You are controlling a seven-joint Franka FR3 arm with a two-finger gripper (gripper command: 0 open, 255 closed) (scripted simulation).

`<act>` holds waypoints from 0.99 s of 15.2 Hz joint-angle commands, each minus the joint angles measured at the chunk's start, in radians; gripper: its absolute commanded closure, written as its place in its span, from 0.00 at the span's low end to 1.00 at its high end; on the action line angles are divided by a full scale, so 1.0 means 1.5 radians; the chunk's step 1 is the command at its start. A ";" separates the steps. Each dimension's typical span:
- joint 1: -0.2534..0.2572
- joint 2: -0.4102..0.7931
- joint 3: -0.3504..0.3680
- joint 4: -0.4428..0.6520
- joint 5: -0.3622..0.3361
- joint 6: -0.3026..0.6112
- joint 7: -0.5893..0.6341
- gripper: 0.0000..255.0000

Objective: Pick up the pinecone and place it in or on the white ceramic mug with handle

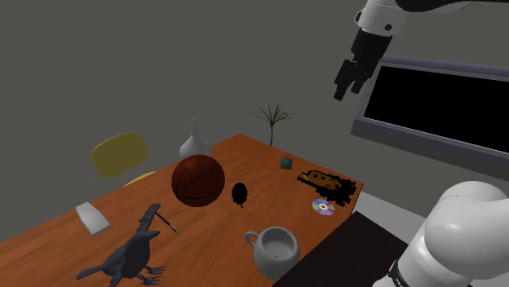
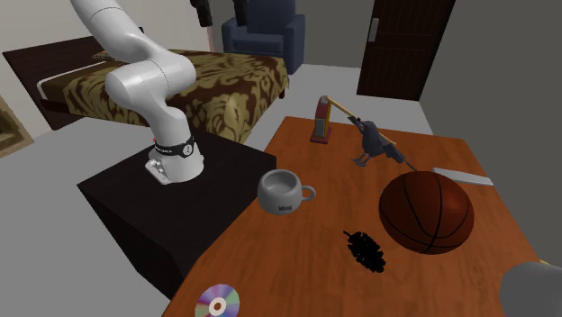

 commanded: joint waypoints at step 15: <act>-0.010 0.176 0.085 -0.142 0.021 0.290 0.175 0.00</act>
